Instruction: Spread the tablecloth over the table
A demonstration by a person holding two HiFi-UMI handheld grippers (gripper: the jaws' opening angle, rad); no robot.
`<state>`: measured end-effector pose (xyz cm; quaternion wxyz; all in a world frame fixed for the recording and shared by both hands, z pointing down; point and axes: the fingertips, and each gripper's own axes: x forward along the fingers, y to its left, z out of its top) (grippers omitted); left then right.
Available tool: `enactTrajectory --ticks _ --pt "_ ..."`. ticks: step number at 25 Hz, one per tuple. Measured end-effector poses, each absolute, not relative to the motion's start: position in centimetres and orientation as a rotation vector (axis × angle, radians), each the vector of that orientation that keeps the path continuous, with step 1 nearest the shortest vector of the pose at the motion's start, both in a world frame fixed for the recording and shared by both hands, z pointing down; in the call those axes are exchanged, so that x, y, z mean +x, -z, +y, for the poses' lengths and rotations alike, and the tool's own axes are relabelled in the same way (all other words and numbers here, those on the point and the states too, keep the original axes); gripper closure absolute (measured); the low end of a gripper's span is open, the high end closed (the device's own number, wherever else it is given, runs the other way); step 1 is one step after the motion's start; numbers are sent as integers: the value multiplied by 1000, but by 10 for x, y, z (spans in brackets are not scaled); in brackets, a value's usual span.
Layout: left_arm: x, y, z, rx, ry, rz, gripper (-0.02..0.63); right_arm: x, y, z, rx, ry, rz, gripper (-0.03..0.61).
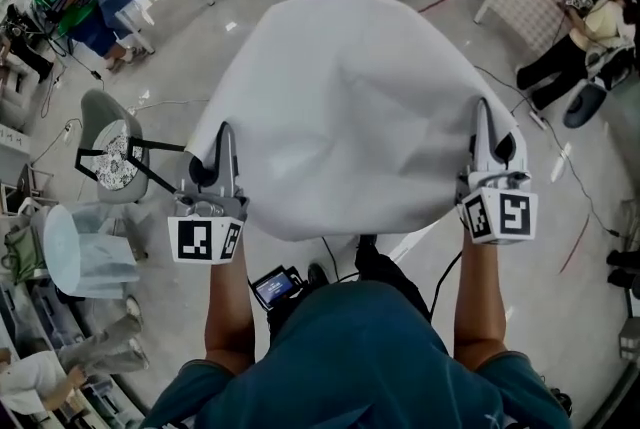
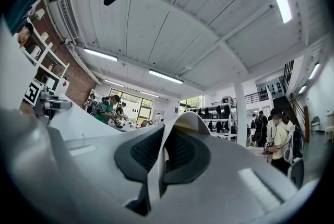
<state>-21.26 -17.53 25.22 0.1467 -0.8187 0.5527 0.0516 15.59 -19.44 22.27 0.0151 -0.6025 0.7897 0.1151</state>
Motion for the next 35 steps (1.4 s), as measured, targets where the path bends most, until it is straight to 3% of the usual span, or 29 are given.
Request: enactTrajectory --ticks 35 --pt "-194 -402 -325 -2450 -28 1889 611 199 -383 -378 -1866 -68 2599 566"
